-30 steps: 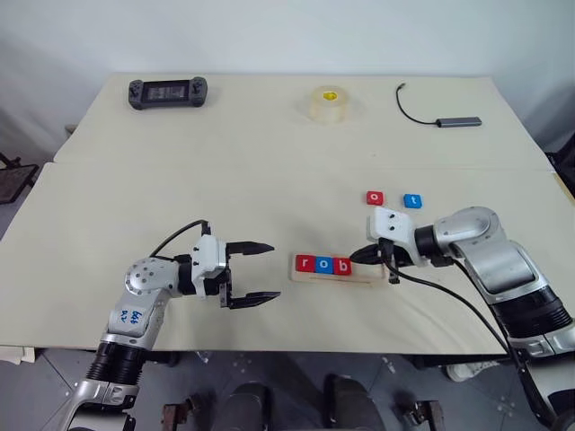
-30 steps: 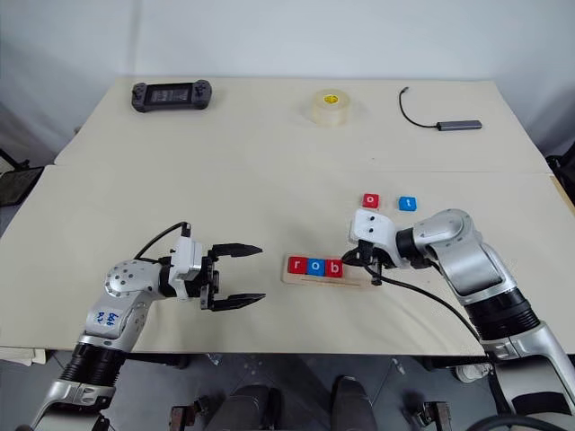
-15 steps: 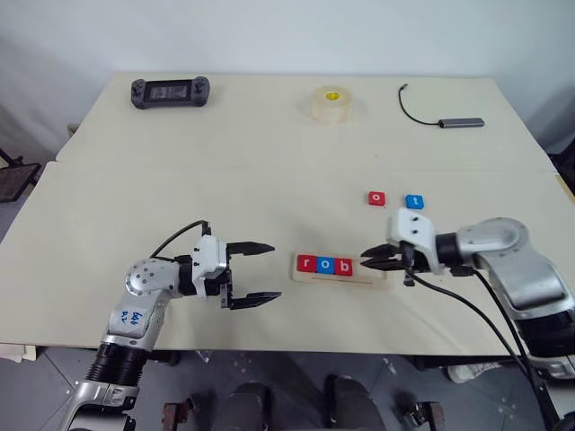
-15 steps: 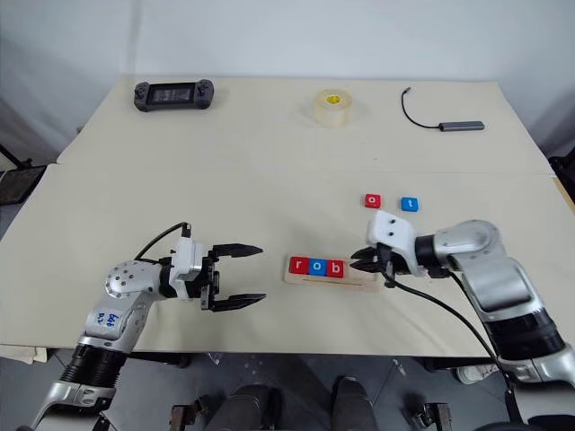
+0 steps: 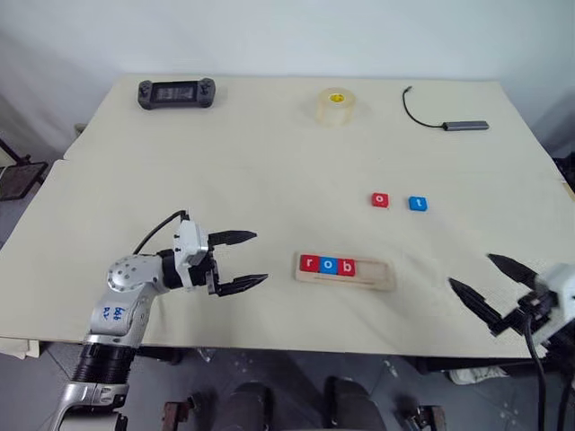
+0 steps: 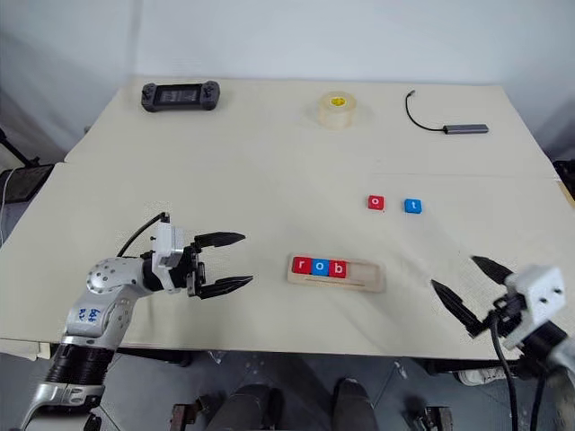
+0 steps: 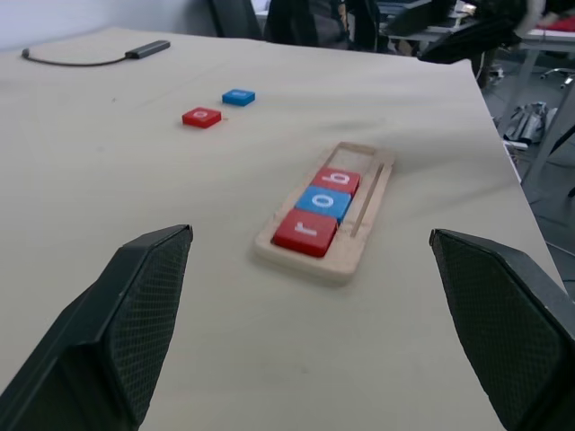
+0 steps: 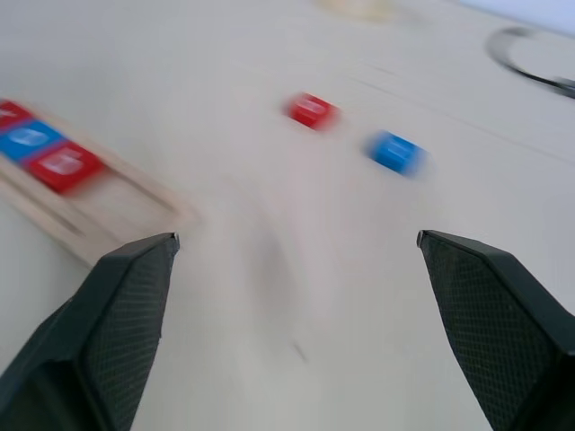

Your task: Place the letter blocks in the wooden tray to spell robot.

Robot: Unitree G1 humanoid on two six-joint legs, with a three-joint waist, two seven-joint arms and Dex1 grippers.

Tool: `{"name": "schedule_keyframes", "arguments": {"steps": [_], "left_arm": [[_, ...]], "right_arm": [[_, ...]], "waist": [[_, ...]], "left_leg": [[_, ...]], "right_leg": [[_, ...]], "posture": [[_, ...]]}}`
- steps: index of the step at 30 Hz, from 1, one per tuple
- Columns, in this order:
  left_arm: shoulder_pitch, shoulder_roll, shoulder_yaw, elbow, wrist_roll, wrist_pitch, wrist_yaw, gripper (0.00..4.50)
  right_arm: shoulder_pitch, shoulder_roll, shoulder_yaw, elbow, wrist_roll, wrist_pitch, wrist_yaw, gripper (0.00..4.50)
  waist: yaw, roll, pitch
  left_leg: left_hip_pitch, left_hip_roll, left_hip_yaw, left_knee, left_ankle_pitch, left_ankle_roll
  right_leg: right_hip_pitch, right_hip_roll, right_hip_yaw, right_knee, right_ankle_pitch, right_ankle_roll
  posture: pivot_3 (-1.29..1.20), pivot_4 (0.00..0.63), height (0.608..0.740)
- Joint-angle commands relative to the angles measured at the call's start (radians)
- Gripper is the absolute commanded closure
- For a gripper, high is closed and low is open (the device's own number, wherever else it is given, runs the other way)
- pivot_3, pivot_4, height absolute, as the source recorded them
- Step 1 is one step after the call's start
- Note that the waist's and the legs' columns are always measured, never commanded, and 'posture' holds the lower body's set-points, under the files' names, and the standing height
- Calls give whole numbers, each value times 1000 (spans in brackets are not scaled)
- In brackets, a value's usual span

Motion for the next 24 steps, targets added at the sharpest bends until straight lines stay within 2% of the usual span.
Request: {"name": "schedule_keyframes", "arguments": {"steps": [1,6,10,15,17,19,21,24], "left_arm": [[-27,0,-13,4,8,-25,-29,0],[-52,-7,-25,24,21,-48,-40,0],[-58,-12,-34,27,26,-57,-40,0],[-56,-18,-42,20,32,-62,-33,0],[-55,-21,-44,16,33,-64,-29,0],[-52,-27,-49,13,37,-67,-24,0],[-41,-34,-55,1,41,-68,-19,0],[-34,-42,-61,-14,45,-67,-12,0]], "right_arm": [[37,42,-17,-6,4,-89,-53,24],[5,25,33,21,9,-124,-71,24],[-108,-68,95,26,31,-37,-77,24],[-423,-302,274,95,15,429,-202,24],[-555,-347,351,154,5,543,-226,24],[-715,-358,431,237,11,662,-236,24],[-891,-318,498,369,-16,769,-294,24],[-1028,-286,566,515,-64,794,-323,24]], "waist": [[-6,0,0],[-19,0,0],[-23,0,0],[-22,0,0],[-19,0,0],[-18,0,0],[-22,0,0],[-22,0,0]], "left_leg": [[1,1,1,-1,0,0],[4,1,3,-1,0,0],[5,1,4,-1,0,0],[7,2,7,-1,0,0],[7,3,5,-1,0,0],[6,4,2,-1,-1,-2],[4,4,1,-1,-1,-2],[2,4,2,-1,-1,-2]], "right_leg": [[0,1,1,0,0,0],[1,1,5,0,0,0],[1,1,6,0,0,-1],[1,0,8,0,0,-1],[0,0,7,0,-1,-3],[1,0,6,0,-2,-5],[0,0,6,-1,-3,-5],[-2,0,3,0,-2,-5]], "posture": [[0,150,740],[0,150,740],[0,150,740],[0,150,740],[0,150,740],[0,150,740],[0,150,740],[0,150,740]]}}
